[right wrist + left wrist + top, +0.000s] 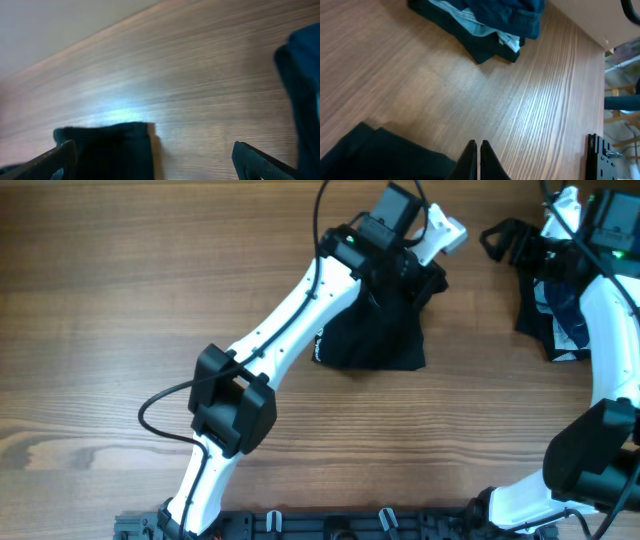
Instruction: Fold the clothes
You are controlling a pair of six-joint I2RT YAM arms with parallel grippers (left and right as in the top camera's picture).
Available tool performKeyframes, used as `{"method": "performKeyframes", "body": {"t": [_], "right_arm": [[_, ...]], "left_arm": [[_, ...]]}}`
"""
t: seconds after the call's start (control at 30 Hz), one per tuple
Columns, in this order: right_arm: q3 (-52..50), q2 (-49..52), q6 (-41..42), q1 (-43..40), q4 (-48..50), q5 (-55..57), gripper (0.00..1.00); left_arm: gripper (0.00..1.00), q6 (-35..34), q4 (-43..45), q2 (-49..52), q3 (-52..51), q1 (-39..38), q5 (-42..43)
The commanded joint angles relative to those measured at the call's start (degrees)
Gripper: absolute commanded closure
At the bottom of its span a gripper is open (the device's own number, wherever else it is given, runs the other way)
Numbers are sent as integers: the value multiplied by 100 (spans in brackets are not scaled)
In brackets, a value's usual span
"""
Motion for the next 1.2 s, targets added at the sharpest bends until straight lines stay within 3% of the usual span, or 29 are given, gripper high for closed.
{"method": "performKeyframes", "body": {"t": [0.0, 0.27, 0.33, 0.37, 0.4, 0.43, 0.47, 0.7, 0.83, 1.17], "right_arm": [[31, -208, 118, -352, 173, -356, 1], [31, -573, 234, -966, 306, -511, 1], [31, -603, 232, -1054, 299, -509, 1], [31, -603, 234, -1104, 299, -509, 1], [31, -603, 232, -1137, 289, -507, 1], [28, -603, 232, -1152, 282, -507, 1], [31, -603, 232, -1165, 282, -507, 1], [28, -603, 332, -1287, 280, -507, 1], [28, -603, 365, -1416, 236, -511, 0], [26, -599, 232, -1436, -299, -765, 0]], "left_arm": [[96, -57, 55, 166, 44, -125, -42], [96, -57, 439, 431, 44, -254, -39], [90, -57, 579, 511, 44, -339, -42], [76, -57, 704, 590, 44, -442, -39], [53, -57, 774, 645, 44, -507, -42], [11, -57, 833, 671, 44, -570, -44], [0, -59, 922, 723, 42, -629, -42], [0, -310, 1250, 750, 46, -782, -42], [0, -813, 1340, 640, 46, -579, -31], [0, -1016, 1274, -409, 46, 125, 50]]}}
